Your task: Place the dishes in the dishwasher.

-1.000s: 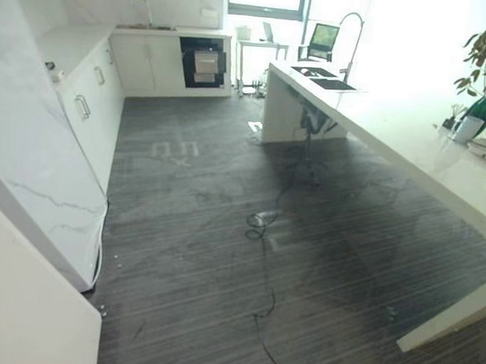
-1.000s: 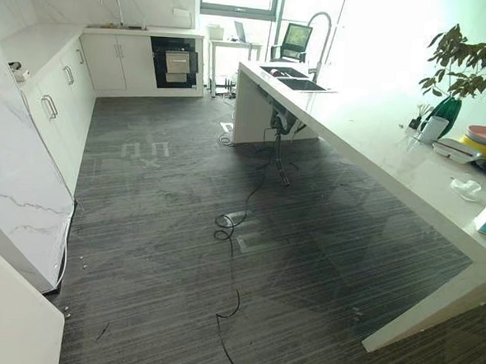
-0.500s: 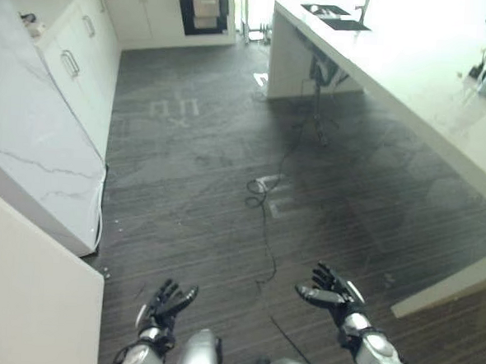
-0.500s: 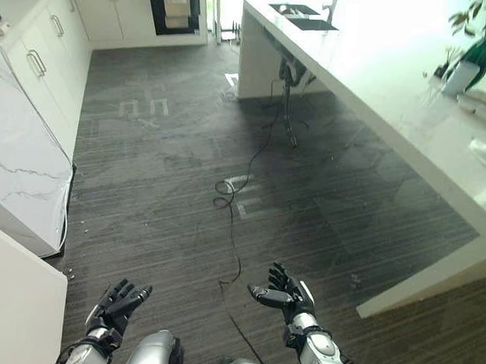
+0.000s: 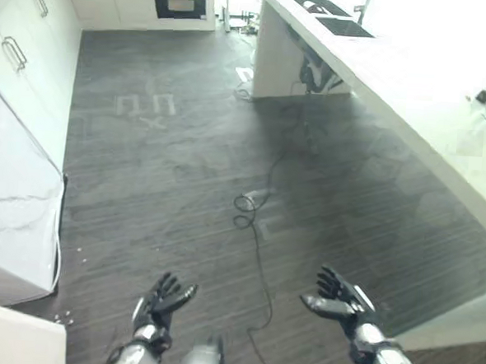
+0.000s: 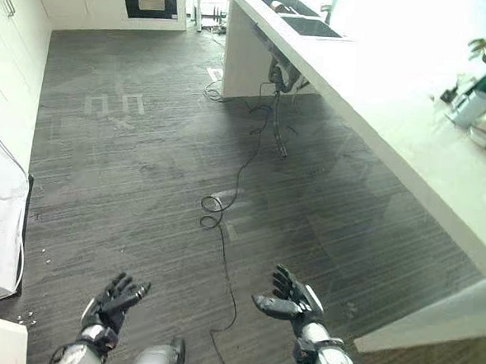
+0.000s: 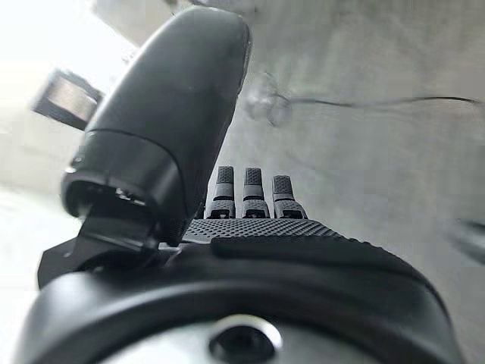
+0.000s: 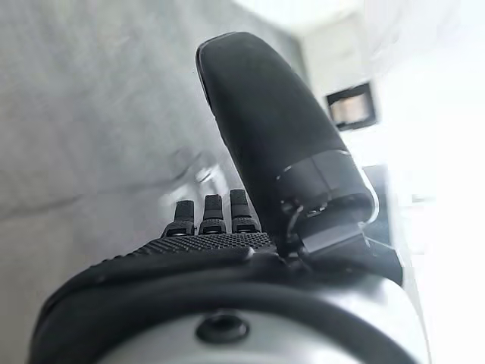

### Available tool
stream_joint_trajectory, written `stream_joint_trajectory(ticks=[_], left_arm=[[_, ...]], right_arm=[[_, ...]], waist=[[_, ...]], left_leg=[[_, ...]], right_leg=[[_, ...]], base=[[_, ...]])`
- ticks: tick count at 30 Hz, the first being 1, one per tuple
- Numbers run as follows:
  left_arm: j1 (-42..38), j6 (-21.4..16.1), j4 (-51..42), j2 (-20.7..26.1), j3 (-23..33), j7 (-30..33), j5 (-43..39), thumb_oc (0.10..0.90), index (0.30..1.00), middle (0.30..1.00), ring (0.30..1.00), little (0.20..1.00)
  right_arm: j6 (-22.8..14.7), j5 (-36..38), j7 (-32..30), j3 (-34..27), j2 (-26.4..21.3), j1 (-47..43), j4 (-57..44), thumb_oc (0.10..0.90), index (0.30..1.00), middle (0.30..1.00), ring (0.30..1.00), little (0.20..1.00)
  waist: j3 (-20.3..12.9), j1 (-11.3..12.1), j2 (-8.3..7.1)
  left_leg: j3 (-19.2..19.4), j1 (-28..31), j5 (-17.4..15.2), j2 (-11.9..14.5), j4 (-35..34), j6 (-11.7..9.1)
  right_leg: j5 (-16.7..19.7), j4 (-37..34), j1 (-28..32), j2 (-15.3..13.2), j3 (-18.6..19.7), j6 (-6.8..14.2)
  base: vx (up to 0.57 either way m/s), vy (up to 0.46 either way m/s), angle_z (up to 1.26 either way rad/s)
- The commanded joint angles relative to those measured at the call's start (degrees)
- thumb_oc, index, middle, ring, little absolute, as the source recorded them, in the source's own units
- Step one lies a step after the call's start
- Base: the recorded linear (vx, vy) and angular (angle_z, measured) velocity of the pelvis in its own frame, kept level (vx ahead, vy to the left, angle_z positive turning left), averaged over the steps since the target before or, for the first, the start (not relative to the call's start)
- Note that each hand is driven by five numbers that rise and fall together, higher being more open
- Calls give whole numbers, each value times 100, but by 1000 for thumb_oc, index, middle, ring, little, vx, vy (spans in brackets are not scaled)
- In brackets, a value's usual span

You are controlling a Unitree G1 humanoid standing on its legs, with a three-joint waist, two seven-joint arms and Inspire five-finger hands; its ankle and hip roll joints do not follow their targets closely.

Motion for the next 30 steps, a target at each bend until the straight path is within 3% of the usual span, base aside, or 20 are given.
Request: stream_joint_trajectory(ticks=[1,3,4,6,7,9,13,15,16,17,18,19,20,22,23,25,26,27,28,30], left_arm=[[242,-221,-752,241,-394,-118,317,800,900,900,900,900],[194,-231,-790,242,-458,-63,344,800,900,900,900,900],[97,-181,-846,288,-521,-37,305,800,900,900,900,900],[115,-60,-1063,383,-502,-51,315,800,900,900,900,900],[161,-100,-1082,380,-506,-69,318,800,900,900,900,900],[299,-236,-1141,419,-549,-76,331,800,900,900,900,900],[419,-265,-1150,343,-601,-9,395,800,900,900,900,900],[473,-157,-1191,254,-521,-90,283,800,900,900,900,900],[518,-125,-1257,215,-497,-150,257,800,900,900,900,900],[591,-161,-1329,178,-496,-210,279,800,900,900,900,900],[617,-213,-1326,152,-508,-222,271,800,900,900,900,900],[640,-294,-1318,88,-535,-184,262,800,900,900,900,900],[651,-370,-1292,4,-578,-128,228,800,900,900,900,900],[651,-393,-1242,-25,-609,-154,204,800,900,900,900,900],[640,-373,-1214,-19,-597,-224,262,800,900,900,900,900],[653,-388,-1193,2,-583,-263,285,800,900,900,900,900],[747,-442,-1167,32,-495,-263,280,800,900,900,900,900],[798,-430,-1203,53,-477,-237,257,800,900,900,900,900],[852,-434,-1253,53,-455,-226,220,800,900,900,900,900],[959,-491,-1354,29,-468,-236,244,800,900,900,900,900]], right_arm=[[-493,260,-182,-96,-298,68,-619,800,900,900,900,900],[-550,239,-213,-19,-273,20,-557,800,900,900,900,900],[-621,284,-231,80,-318,-19,-530,800,900,900,900,900],[-686,436,-140,-3,-477,165,-660,800,900,900,900,900],[-748,456,-85,-38,-517,238,-662,800,900,900,900,900],[-870,412,54,-129,-566,375,-677,800,900,900,900,900],[-775,416,-87,-117,-668,400,-763,800,900,900,900,900],[-651,397,-128,-149,-768,400,-877,800,900,900,900,900],[-636,392,-92,-175,-804,419,-953,800,900,900,900,900],[-643,381,-14,-235,-842,454,-1032,800,900,900,900,900],[-637,362,13,-256,-871,455,-1068,800,900,900,900,900],[-670,320,63,-279,-934,461,-1096,800,900,900,900,900],[-743,268,108,-315,-1014,465,-1089,800,900,900,900,900],[-812,303,113,-382,-1081,470,-1063,800,900,900,900,900],[-827,371,58,-447,-1107,466,-1066,800,900,900,900,900],[-824,415,43,-478,-1132,463,-1106,800,900,900,900,900],[-774,272,113,-451,-1131,424,-1207,800,900,900,900,900],[-733,164,143,-439,-1128,442,-1276,800,900,900,900,900],[-711,63,176,-450,-1148,494,-1393,800,900,900,900,900],[-753,-4,249,-490,-1174,605,-1562,800,900,900,900,900]], waist=[[-255,-189,404],[-216,-231,496],[-118,-333,419],[84,-635,135],[135,-738,-34],[165,-955,-99],[-60,-1027,-152],[-275,-1033,-80],[-356,-1023,-32],[-432,-985,-14],[-459,-970,-28],[-426,-935,-92],[-327,-879,-179],[-196,-812,-272],[-117,-731,-313],[-47,-678,-303],[-47,-614,-199],[-23,-564,-43],[-5,-519,137],[-13,-419,230]], left_leg=[[-507,144,-7,-21,-841,-200],[-562,237,-48,-1,-841,-184],[-589,442,-51,-127,-841,-219],[-702,1003,-441,-406,-841,-275],[-728,1172,-617,-588,-841,-287],[-890,1539,-940,-727,-841,-261],[-971,2150,-1370,-739,-841,-266],[-948,2450,-942,-588,-841,-439],[-905,2548,-469,-503,-841,-579],[-779,2723,354,-425,-841,-770],[-697,2786,695,-417,-807,-852],[-537,2469,1062,-387,-14,-1010],[-457,1718,1173,-345,1350,-1096],[-404,732,1150,-172,2485,-1056],[-348,228,1074,-149,2387,-942],[-282,146,970,-137,2009,-873],[49,464,976,-44,-1,-815],[50,375,981,142,-841,-855],[-197,-161,645,416,-841,-902],[-561,-749,731,641,-841,-1070]], right_leg=[[1342,2319,-1417,-373,-51,36],[1290,2333,-1822,-260,-158,-81],[877,1332,-2049,-49,-576,-225],[1028,-457,-2477,-122,-1000,-159],[979,-457,-2948,-331,-833,-34],[1018,-457,-3791,-470,-439,88],[987,-457,-3738,-489,-524,-18],[976,-457,-3524,-395,-648,-163],[899,-457,-3420,-318,-682,-251],[736,-457,-3254,-247,-691,-376],[650,-457,-3186,-232,-682,-436],[533,-457,-3001,-227,-627,-569],[389,-457,-2738,-198,-509,-746],[276,-457,-2478,-147,-365,-873],[211,-457,-2331,-114,-293,-868],[161,-457,-2248,-41,-211,-835],[-74,-457,-2136,221,61,-736],[-197,-457,-2027,439,190,-682],[-300,-457,-1947,637,300,-624],[-480,-457,-1758,745,392,-626]], base=[[364,361,32],[207,49,47],[485,-161,90],[722,-284,109],[787,-350,72],[679,-298,59],[583,-244,-3],[495,-236,27],[459,-243,91],[412,-228,73],[398,-270,-2],[357,-276,-35],[352,-286,-53],[283,-183,-65],[304,-98,-93],[354,7,-69],[526,185,-44],[715,298,-35],[494,258,-75],[444,185,-86]])
